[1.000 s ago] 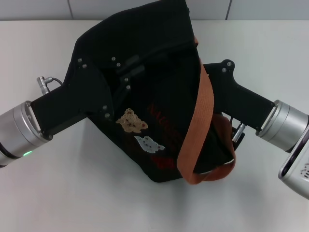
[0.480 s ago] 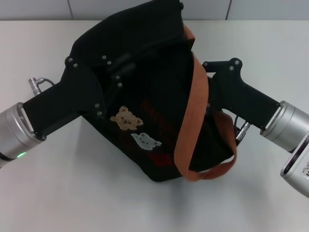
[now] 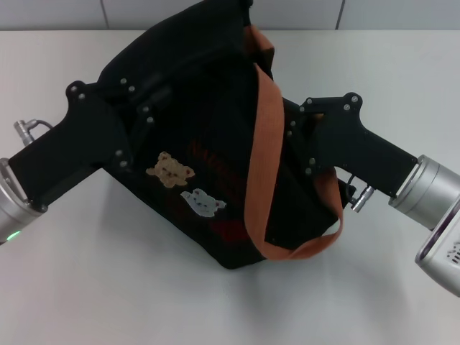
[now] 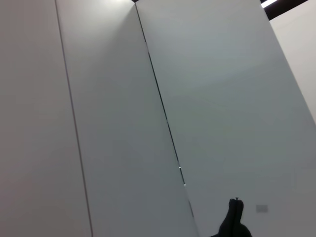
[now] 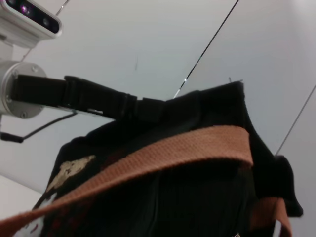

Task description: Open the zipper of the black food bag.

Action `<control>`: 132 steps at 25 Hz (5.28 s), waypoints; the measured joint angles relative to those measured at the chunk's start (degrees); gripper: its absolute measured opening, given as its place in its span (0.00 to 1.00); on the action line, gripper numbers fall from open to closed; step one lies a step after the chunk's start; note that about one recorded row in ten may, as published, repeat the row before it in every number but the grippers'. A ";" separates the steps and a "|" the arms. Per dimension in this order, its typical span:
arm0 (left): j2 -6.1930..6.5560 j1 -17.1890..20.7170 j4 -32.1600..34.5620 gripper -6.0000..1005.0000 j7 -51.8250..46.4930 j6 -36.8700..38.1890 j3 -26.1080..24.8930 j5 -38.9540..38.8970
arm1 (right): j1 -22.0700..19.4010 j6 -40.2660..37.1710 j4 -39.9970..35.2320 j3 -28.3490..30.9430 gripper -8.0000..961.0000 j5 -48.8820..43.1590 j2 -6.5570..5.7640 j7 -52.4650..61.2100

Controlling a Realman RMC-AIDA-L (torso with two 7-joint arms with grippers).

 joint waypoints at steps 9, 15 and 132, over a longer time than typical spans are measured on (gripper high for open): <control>0.00 2.61 -0.36 0.10 0.58 0.10 -4.14 -0.04 | -1.66 0.94 -0.52 0.01 0.01 0.00 0.00 -0.04; 0.06 4.41 -0.46 0.10 0.60 -0.28 -7.43 -0.09 | -2.92 1.30 -1.07 0.80 0.01 0.00 0.00 -0.07; 6.08 11.61 18.09 0.83 -29.34 11.11 -0.31 20.77 | -1.63 -16.89 -36.84 -8.19 0.87 -27.95 -0.44 72.95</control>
